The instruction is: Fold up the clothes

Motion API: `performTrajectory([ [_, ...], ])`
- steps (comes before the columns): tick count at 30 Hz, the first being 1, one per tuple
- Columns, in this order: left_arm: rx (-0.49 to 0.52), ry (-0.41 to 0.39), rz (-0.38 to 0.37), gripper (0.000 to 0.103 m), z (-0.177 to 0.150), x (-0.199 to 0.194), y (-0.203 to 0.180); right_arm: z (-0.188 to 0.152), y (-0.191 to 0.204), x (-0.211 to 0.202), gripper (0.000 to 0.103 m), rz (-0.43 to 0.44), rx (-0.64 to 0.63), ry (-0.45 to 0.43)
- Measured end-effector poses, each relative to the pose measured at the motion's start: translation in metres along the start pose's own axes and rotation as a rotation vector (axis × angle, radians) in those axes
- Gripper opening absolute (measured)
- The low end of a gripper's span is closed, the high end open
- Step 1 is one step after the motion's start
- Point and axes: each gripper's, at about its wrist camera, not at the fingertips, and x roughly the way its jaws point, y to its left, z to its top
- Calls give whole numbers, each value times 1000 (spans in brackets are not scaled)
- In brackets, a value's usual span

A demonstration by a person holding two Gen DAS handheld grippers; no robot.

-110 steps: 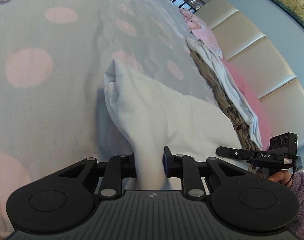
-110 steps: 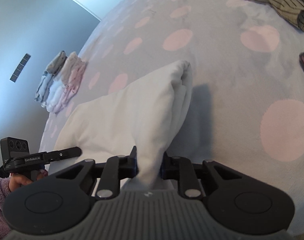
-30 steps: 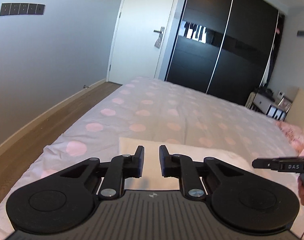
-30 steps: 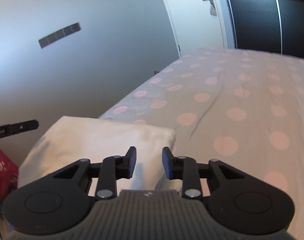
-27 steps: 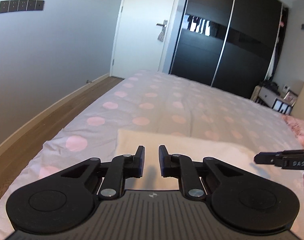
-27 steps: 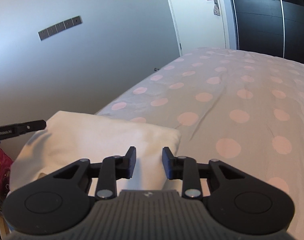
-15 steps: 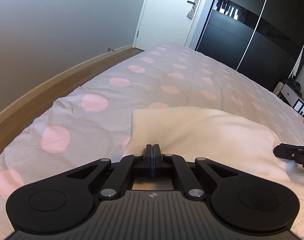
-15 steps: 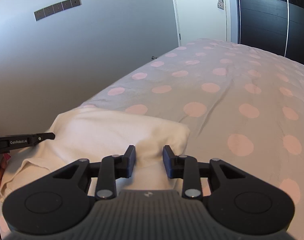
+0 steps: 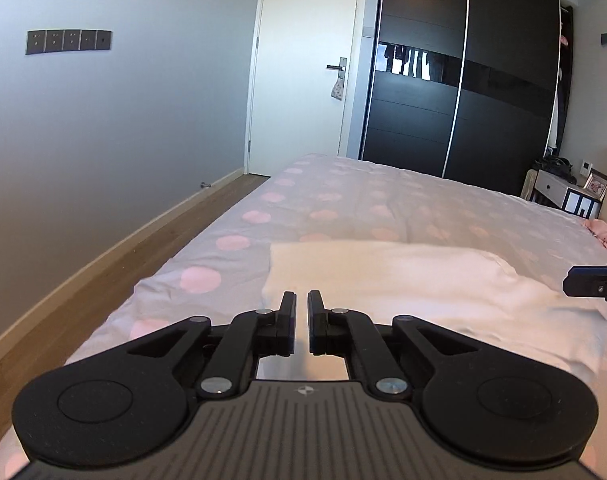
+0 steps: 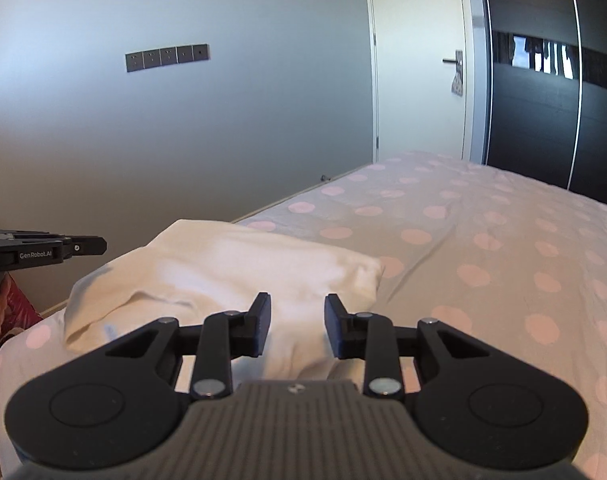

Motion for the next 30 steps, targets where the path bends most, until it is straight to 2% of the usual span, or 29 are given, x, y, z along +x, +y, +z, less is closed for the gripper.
performTrajectory([
  [2, 23, 35, 6, 3, -13, 2, -4, -15, 9, -4, 35, -6, -24, -8],
  [5, -11, 112, 20, 3, -30, 21, -1, -36, 15, 5, 40, -20, -39, 7],
  [10, -77, 131, 9, 2, -42, 39, 11, -63, 10, 25, 41, -38, -40, 27],
  [14, -78, 138, 15, 2, -44, 36, 10, -62, 1, 27, 42, -23, -4, 54],
  [16, -58, 121, 35, 2, -42, 26, 3, -56, 1, 20, 42, -20, -2, 60],
  [18, -48, 109, 49, 3, -37, 13, -5, -50, 2, 8, 48, -27, -4, 58],
  [19, -36, 110, 54, 3, -35, 6, -10, -48, 2, 2, 51, -32, -2, 58],
  [22, 11, 136, 74, 4, -27, -16, -32, -44, 2, -20, 52, -38, 10, 62],
  [26, 46, 127, 91, 18, -19, -55, -65, -41, 4, -58, 55, -35, 12, 58],
  [30, 44, 129, 94, 24, -16, -92, -100, -37, 1, -103, 62, -31, 3, 74],
])
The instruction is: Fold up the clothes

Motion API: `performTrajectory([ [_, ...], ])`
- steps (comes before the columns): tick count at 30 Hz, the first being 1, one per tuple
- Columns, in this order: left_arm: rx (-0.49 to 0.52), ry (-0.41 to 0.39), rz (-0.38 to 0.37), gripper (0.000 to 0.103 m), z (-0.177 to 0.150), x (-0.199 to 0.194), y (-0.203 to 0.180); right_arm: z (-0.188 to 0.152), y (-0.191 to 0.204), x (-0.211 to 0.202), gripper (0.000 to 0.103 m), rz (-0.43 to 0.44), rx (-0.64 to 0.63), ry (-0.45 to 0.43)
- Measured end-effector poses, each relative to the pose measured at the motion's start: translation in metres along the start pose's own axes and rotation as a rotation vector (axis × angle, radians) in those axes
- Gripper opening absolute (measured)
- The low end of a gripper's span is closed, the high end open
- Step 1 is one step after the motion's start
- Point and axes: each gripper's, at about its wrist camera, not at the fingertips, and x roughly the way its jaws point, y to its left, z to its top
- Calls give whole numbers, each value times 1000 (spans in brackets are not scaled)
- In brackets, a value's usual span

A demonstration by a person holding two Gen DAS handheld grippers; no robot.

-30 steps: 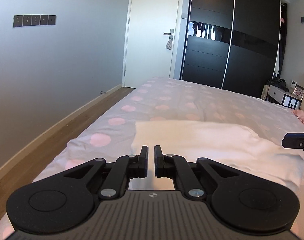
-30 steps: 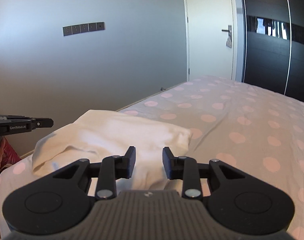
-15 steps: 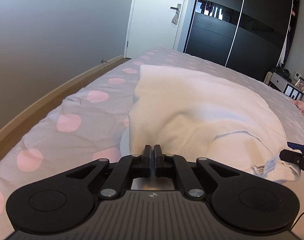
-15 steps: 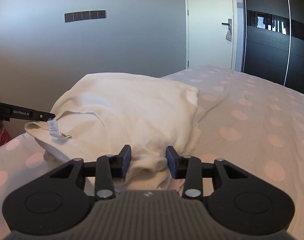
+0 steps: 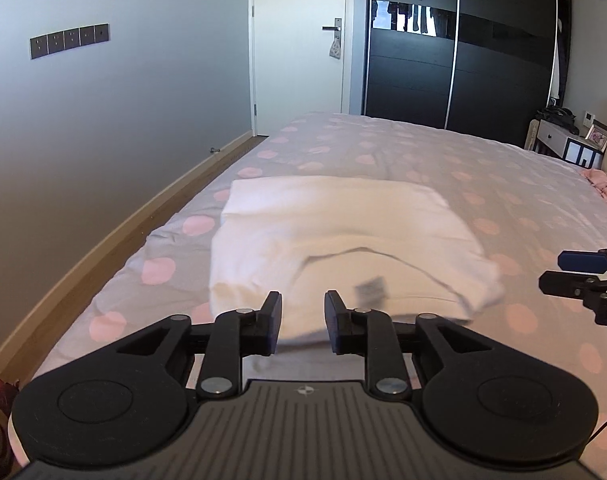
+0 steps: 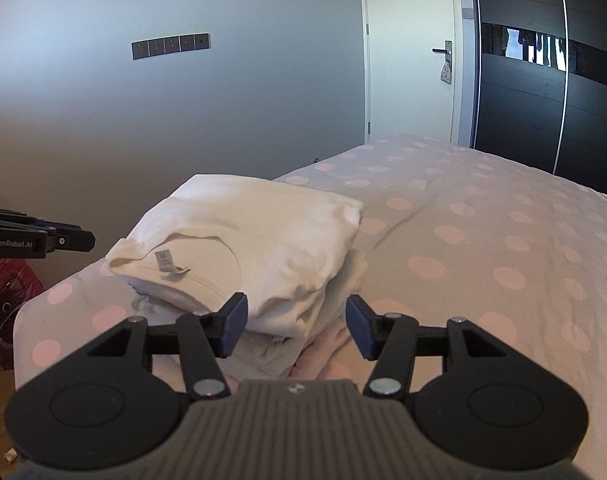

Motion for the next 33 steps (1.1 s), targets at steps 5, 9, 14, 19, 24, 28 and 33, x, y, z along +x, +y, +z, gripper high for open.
performTrajectory([
  [5, 6, 48, 0, 31, -16, -37, -43, -8, -7, -56, 66, -10, -19, 38],
  [9, 18, 102, -49, 41, -33, -57, -78, -27, -14, -103, 72, -23, -30, 54],
  [14, 114, 75, -66, 48, -58, -86, -130, -58, -29, -164, 77, -45, -19, 49],
  [19, 106, 62, -159, 53, -83, -112, -180, -100, -47, -220, 78, -114, 8, 46],
  [24, 126, 5, -230, 62, -117, -138, -239, -155, -55, -270, 85, -183, 73, 32],
  [28, 81, 17, -272, 69, -146, -140, -276, -201, -52, -298, 87, -254, 122, 17],
  [33, 121, -12, -286, 74, -180, -140, -322, -253, -57, -318, 89, -346, 182, 35],
])
